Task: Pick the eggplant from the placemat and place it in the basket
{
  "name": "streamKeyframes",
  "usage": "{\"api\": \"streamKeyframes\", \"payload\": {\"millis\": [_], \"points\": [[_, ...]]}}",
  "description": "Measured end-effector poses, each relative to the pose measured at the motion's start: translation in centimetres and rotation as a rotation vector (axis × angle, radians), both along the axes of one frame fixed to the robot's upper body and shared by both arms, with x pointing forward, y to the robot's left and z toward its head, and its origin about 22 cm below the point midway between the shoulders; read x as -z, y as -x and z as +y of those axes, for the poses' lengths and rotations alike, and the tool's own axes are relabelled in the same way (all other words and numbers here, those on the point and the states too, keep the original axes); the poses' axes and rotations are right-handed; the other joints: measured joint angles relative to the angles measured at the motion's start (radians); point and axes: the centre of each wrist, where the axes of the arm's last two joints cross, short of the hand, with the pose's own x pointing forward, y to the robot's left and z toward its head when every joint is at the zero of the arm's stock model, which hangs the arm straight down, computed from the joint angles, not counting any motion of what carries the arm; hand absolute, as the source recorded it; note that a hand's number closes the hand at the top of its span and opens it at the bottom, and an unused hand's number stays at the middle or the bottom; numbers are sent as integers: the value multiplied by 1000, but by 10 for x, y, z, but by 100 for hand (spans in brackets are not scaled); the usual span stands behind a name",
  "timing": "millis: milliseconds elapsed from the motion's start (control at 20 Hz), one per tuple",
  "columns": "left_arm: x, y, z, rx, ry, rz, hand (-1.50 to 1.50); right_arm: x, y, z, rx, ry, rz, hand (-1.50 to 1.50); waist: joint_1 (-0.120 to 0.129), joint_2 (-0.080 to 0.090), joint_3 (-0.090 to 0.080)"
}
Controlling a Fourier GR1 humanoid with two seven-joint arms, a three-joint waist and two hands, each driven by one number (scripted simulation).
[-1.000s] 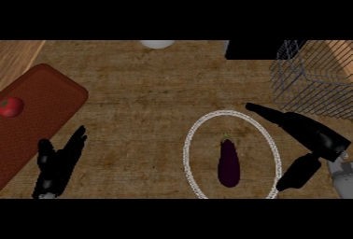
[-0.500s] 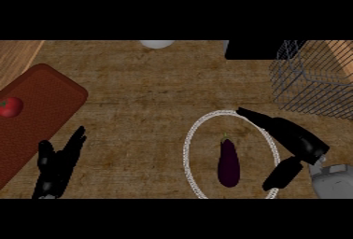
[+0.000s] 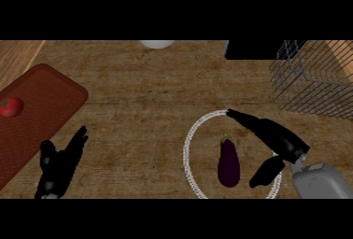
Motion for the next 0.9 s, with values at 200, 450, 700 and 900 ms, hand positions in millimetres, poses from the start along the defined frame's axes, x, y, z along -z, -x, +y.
{"api": "streamKeyframes", "payload": {"millis": [200, 450, 700, 900], "points": [[-1, 0, 1, 8, 1, 4, 0, 9, -4, 7, -13, 45, 20, -150, 1, 1, 0], [-3, 1, 8, -1, 1, 12, 0, 23, -4, 12, -23, 89, 54, -150, 0, 1, -2], [-1, 3, 6, 3, 0, -5, 0, 36, -5, 17, -25, 92, 62, -150, 0, 1, -1], [-1, 5, 7, 11, -3, -9, 0, 44, -6, 23, -23, 87, 58, -150, 0, 1, -1]]}}
